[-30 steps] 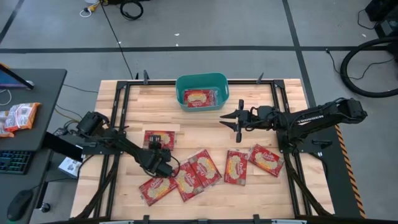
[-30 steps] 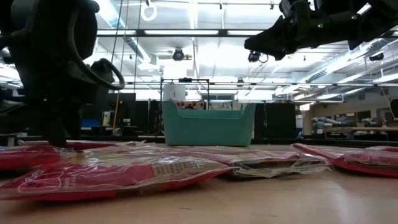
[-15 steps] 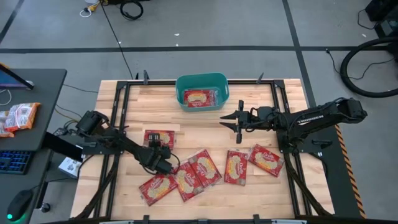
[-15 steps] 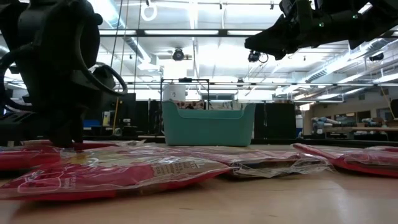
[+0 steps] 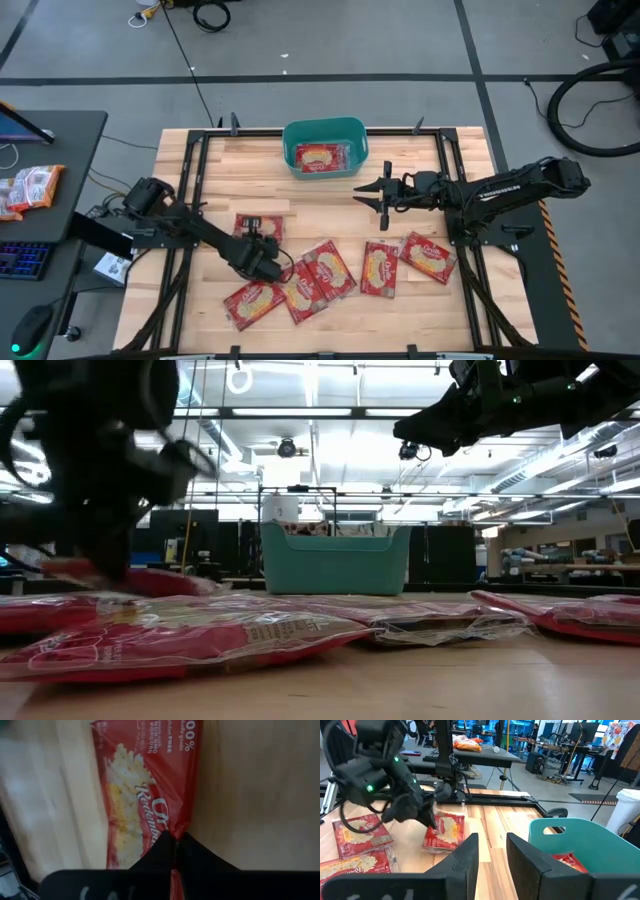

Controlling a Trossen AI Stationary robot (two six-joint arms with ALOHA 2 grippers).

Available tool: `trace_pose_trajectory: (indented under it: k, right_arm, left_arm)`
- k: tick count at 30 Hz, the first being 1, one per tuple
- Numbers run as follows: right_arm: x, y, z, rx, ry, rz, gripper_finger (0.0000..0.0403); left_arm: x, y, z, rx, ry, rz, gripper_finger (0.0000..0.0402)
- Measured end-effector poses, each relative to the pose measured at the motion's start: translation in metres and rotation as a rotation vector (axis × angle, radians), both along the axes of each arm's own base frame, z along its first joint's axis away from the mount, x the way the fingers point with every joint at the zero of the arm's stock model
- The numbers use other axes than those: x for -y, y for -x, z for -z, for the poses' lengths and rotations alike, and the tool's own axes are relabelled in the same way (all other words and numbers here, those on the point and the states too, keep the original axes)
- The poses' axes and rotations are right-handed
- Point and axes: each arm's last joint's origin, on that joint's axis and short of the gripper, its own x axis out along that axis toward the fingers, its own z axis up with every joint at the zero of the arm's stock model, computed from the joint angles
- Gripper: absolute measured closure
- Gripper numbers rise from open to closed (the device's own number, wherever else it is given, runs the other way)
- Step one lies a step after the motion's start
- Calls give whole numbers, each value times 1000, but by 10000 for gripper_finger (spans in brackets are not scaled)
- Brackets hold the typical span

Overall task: Sort popcorn bags into baskets
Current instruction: Put the red popcorn bag into the bin

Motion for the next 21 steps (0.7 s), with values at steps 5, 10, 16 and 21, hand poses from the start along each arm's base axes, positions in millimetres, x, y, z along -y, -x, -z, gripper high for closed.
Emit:
trace_pose_trajectory:
  k: [5, 10, 16, 21]
  right_arm:
    - [0, 0, 0, 2, 0, 6, 298]
    - [0, 0, 0, 2, -8, 6, 298]
    - [0, 0, 0, 2, -7, 6, 298]
    - [0, 0, 0, 1, -7, 6, 298]
  left_arm:
    - [-1, -19, -28, 80, 22, 21, 385]
    - [-9, -43, -58, 176, -9, 51, 385]
    - [-28, -75, -92, 322, -40, 88, 385]
    - [-60, -99, -107, 442, -94, 92, 385]
